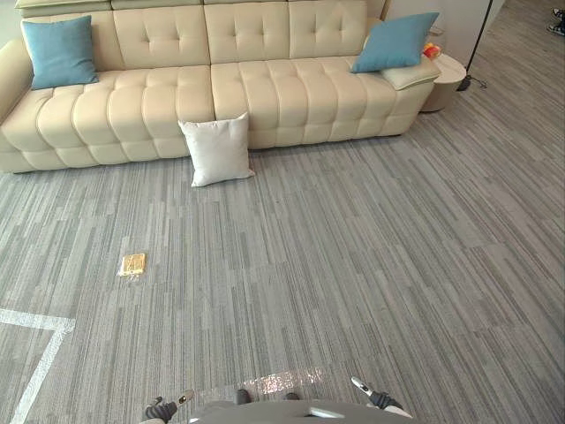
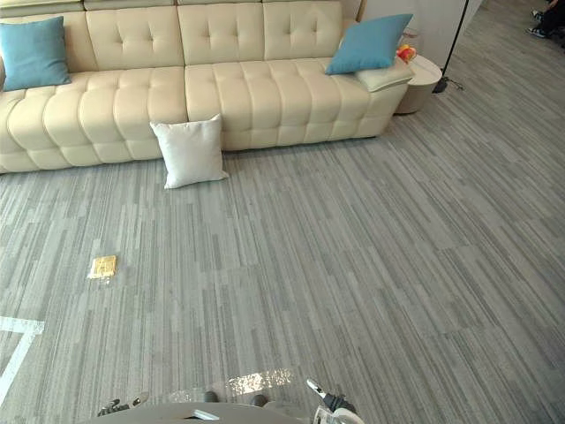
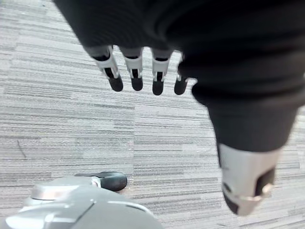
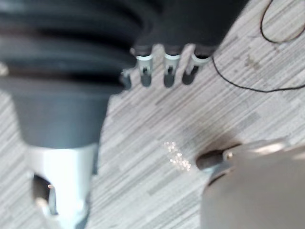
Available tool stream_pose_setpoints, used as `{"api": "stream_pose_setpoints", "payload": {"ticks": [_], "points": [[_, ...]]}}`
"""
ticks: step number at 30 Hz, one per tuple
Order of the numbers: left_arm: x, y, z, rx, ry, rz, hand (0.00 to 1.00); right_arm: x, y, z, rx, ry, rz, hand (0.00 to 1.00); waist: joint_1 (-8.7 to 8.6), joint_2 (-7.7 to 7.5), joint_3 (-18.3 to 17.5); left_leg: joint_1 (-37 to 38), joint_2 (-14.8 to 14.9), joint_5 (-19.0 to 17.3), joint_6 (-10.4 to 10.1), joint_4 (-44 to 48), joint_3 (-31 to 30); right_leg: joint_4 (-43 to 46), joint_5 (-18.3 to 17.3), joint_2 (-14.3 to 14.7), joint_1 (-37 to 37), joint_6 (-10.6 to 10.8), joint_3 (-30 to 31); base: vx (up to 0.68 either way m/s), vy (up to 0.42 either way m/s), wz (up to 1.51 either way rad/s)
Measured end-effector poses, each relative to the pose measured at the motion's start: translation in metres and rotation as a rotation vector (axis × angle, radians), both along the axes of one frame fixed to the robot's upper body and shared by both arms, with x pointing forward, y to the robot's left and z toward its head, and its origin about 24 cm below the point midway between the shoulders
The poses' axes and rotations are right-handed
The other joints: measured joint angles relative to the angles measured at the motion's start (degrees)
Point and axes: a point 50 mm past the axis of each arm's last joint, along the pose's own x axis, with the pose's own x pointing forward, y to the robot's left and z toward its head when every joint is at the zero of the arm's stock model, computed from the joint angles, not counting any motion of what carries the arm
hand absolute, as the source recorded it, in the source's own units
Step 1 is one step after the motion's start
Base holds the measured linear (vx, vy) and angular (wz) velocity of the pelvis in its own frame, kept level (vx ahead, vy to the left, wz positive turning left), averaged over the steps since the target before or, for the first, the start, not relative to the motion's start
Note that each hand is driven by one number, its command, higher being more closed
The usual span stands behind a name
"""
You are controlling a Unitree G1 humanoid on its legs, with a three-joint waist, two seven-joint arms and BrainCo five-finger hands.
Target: Pick up cushions and gather them together orderly.
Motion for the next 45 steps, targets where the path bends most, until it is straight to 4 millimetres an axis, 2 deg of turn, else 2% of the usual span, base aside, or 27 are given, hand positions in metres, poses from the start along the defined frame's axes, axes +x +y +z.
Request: {"api": "stream_pose_setpoints", "payload": {"ticks": [11,14,16,17,18,19,20,21,22,23,25,27,29,30,31,32,33,34,35,36,38,39,42,43,45], "points": [[0.009,0.003,0.002,0.011,-0.02,-0.006,0.0,0.006,0.001,0.001,0.003,-0.01,0.001,0.0,0.84,-0.87,1.84,-3.73,-0.08,-0.33,0.43,0.03,0.76,-0.5,0.39,-0.03,-3.21,0.16,0.42,-0.02,-0.008,-0.03],[0.014,0.005,0.003,0.016,-0.033,-0.005,0.0,0.01,0.002,0.002,0.006,-0.024,0.002,0.0,1.5,-1.38,2.04,-5.33,0.04,-2.61,1.52,1.86,3.3,0.37,-0.07,-0.28,-5.44,1.01,1.73,0.06,0.041,-0.21],[0.018,0.004,0.004,0.016,-0.045,-0.007,0.0,0.014,0.001,0.003,0.007,-0.037,-0.017,0.0,1.86,-1.14,2.35,-8.63,0.74,-7.01,1.98,8.43,5.07,4.56,-2.13,-0.86,-7.92,3.65,1.71,0.11,0.058,-0.3],[0.021,0.001,0.003,0.009,-0.052,-0.006,0.0,0.015,-0.001,0.004,0.002,-0.044,-0.027,0.0,2.19,-0.19,3.0,-9.89,1.81,-10.21,2.29,12.53,5.69,10.43,-3.7,-0.92,-9.75,4.65,1.2,0.07,0.055,-0.28],[0.022,-0.001,0.003,0.006,-0.054,-0.006,0.0,0.016,-0.003,0.005,-0.003,-0.052,-0.027,0.0,2.35,0.27,3.23,-9.84,2.3,-11.51,2.4,14.13,5.99,14.27,-4.38,-0.94,-11.07,5.24,0.59,0.09,0.097,-0.25],[0.023,-0.003,0.003,0.003,-0.057,-0.01,0.0,0.021,-0.004,0.007,-0.013,-0.077,-0.024,0.0,2.26,1.15,3.61,-9.32,2.77,-12.58,2.64,16.52,5.89,23.83,-6.02,-1.59,-14.43,5.24,-0.77,0.12,0.128,-0.02],[0.026,-0.002,0.004,0.007,-0.07,-0.012,0.0,0.024,-0.005,0.009,-0.017,-0.096,-0.025,0.0,1.7,1.43,3.68,-8.82,2.44,-13.99,3.46,17.84,4.99,33.5,-7.0,-3.16,-18.77,4.28,-2.51,0.23,0.154,0.2],[0.03,0.0,0.006,0.012,-0.082,-0.013,0.0,0.024,-0.005,0.01,-0.019,-0.104,-0.028,0.0,1.42,1.16,3.67,-8.69,2.2,-14.8,4.07,18.59,4.43,38.3,-7.42,-4.08,-20.63,3.63,-3.23,0.29,0.143,0.4],[0.036,0.001,0.007,0.02,-0.101,-0.011,0.0,0.027,-0.002,0.011,-0.014,-0.122,-0.034,0.0,1.47,0.85,3.75,-8.18,1.86,-16.35,4.26,19.82,3.36,45.18,-9.32,-4.93,-23.45,3.02,-3.3,0.33,0.116,0.48],[0.039,0.001,0.008,0.021,-0.112,-0.004,0.0,0.028,-0.001,0.012,-0.015,-0.136,-0.039,0.0,1.51,0.84,3.8,-6.73,1.7,-17.08,4.34,19.7,2.31,48.45,-11.59,-5.19,-25.48,3.32,-3.54,0.3,0.083,0.42],[0.042,-0.002,0.008,0.019,-0.119,-0.001,0.0,0.03,-0.003,0.013,-0.02,-0.149,-0.042,0.0,1.16,1.2,4.06,-3.34,1.83,-17.13,4.26,17.32,0.75,48.33,-14.39,-5.19,-26.66,3.18,-5.35,0.34,0.04,0.44],[0.048,-0.003,0.009,0.017,-0.132,-0.001,0.0,0.034,-0.003,0.014,-0.024,-0.161,-0.039,0.0,0.89,1.33,4.12,-0.14,2.45,-17.36,3.77,14.25,-0.35,45.1,-15.25,-4.73,-29.12,2.61,-8.22,0.45,-0.001,0.35],[0.054,-0.008,0.01,0.004,-0.147,0.003,0.0,0.041,-0.007,0.018,-0.033,-0.182,-0.037,0.0,0.64,2.38,4.85,3.33,4.23,-18.21,2.25,11.15,-1.13,38.16,-13.18,-2.45,-33.87,0.29,-11.65,0.47,-0.044,0.2],[0.058,-0.011,0.01,-0.003,-0.157,-0.001,0.0,0.042,-0.009,0.018,-0.038,-0.187,-0.039,0.0,0.3,2.89,5.25,4.2,5.02,-18.6,1.45,10.64,-1.68,34.5,-11.0,-1.65,-35.39,-0.27,-12.67,0.52,-0.065,0.38],[0.063,-0.015,0.011,-0.013,-0.169,-0.008,0.0,0.041,-0.01,0.018,-0.039,-0.183,-0.04,0.0,-0.08,2.9,5.98,5.4,5.5,-18.98,-0.06,10.57,-2.06,29.05,-7.35,-0.71,-36.4,-0.8,-12.63,0.58,-0.096,0.6],[0.065,-0.02,0.011,-0.028,-0.171,-0.022,0.0,0.033,-0.009,0.016,-0.036,-0.162,-0.044,0.0,-0.44,2.29,6.16,7.4,5.39,-19.57,-2.22,10.6,-3.11,20.94,-1.41,-0.21,-36.44,-1.26,-11.81,0.9,-0.18,0.8],[0.065,-0.025,0.01,-0.044,-0.172,-0.019,0.0,0.022,-0.01,0.013,-0.037,-0.134,-0.053,0.0,-0.8,2.07,6.17,9.88,5.7,-20.57,-3.96,10.68,-4.07,18.69,7.1,-0.52,-35.4,-5.22,-10.75,0.8,-0.184,0.69],[0.068,-0.03,0.01,-0.059,-0.181,-0.018,0.0,0.022,-0.014,0.014,-0.045,-0.135,-0.059,0.0,-0.85,2.93,6.4,10.66,6.68,-20.48,-4.1,11.01,-4.41,21.26,6.56,-0.21,-35.57,-6.64,-11.33,0.54,-0.133,0.4],[0.071,-0.035,0.011,-0.071,-0.19,-0.02,0.0,0.024,-0.016,0.015,-0.051,-0.14,-0.06,0.0,-0.72,3.9,6.56,10.36,7.57,-19.77,-5.34,11.94,-4.24,23.66,5.4,-0.51,-35.96,-6.91,-12.13,0.49,-0.179,0.32],[0.078,-0.041,0.013,-0.092,-0.215,-0.024,0.0,0.025,-0.016,0.015,-0.05,-0.146,-0.063,0.0,-1.16,4.15,6.89,9.0,7.69,-17.2,-8.32,15.08,-4.15,27.02,1.73,-1.42,-36.34,-7.29,-12.76,0.49,-0.191,0.32],[0.081,-0.045,0.014,-0.109,-0.24,0.015,0.0,0.027,-0.018,0.017,-0.062,-0.157,-0.055,0.0,-1.85,4.72,7.22,4.35,8.8,-10.72,-6.98,28.48,-2.98,27.81,-3.11,-1.2,-32.49,-7.32,-13.36,0.71,-0.293,0.41],[0.082,-0.042,0.015,-0.108,-0.255,0.055,0.0,0.025,-0.017,0.017,-0.076,-0.151,-0.039,0.0,-2.11,4.79,7.41,-1.6,11.74,-8.54,-7.63,46.38,-2.71,26.01,-5.96,-0.19,-26.86,-7.19,-13.51,0.67,-0.284,0.34],[0.088,-0.039,0.019,-0.104,-0.291,0.076,0.0,0.018,-0.018,0.016,-0.087,-0.131,-0.044,0.0,-1.17,4.75,7.45,-8.42,16.15,-8.78,-7.99,61.5,0.6,23.55,-8.03,1.22,-20.27,-7.61,-13.39,0.44,-0.176,0.0],[0.09,-0.038,0.021,-0.102,-0.306,0.088,0.0,0.02,-0.017,0.016,-0.086,-0.135,-0.036,0.0,-0.59,4.66,7.46,-12.23,18.91,-9.51,-6.73,65.61,3.63,21.66,-8.72,2.13,-16.93,-7.46,-12.22,0.45,-0.133,-0.37],[0.093,-0.035,0.023,-0.094,-0.325,0.098,0.0,0.027,-0.016,0.018,-0.086,-0.154,-0.021,0.0,-0.14,4.52,7.51,-17.29,20.92,-10.64,-5.15,66.9,5.95,18.86,-8.89,2.77,-13.56,-7.19,-10.63,0.31,-0.044,-0.38]]}}
